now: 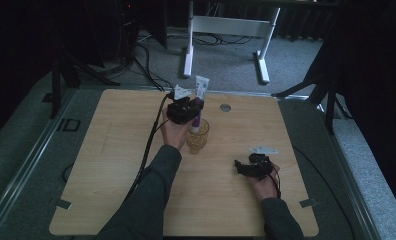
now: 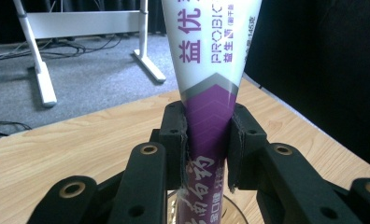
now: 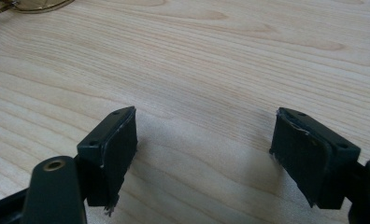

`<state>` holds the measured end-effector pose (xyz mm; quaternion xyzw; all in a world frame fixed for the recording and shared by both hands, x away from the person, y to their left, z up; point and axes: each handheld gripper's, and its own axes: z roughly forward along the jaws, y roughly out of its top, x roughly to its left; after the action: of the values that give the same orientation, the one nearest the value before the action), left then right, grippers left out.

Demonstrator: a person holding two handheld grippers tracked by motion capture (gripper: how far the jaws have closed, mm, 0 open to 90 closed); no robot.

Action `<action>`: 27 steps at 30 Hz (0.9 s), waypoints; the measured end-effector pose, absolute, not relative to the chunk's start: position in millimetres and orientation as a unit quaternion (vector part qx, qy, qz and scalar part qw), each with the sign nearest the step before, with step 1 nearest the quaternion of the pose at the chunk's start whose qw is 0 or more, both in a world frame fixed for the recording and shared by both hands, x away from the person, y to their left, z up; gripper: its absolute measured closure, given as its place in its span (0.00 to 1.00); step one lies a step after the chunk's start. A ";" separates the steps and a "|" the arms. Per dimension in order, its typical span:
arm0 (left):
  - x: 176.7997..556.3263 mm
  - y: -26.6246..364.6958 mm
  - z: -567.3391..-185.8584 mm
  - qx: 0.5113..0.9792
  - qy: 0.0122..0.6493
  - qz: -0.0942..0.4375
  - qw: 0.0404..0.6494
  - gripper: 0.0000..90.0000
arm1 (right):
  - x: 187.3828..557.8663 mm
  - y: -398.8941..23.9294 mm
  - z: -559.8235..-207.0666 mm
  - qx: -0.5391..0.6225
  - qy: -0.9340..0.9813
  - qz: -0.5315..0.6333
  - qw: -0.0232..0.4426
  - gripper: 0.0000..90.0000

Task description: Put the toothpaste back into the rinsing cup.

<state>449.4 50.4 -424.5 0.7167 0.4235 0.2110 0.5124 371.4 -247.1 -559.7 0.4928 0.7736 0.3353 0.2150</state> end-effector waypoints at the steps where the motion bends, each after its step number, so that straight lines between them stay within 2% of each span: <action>1: 449.6 50.2 -424.8 0.718 0.423 0.212 0.511 0.79 | 371.4 -247.1 -559.7 0.493 0.774 0.335 0.215 0.25; 27: 442.9 45.3 -452.0 0.749 0.416 0.197 0.476 0.78 | 371.4 -247.1 -559.8 0.492 0.774 0.335 0.215 0.25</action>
<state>442.9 45.3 -452.0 0.7491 0.4164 0.1971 0.4761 371.4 -247.1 -559.8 0.4924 0.7738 0.3352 0.2153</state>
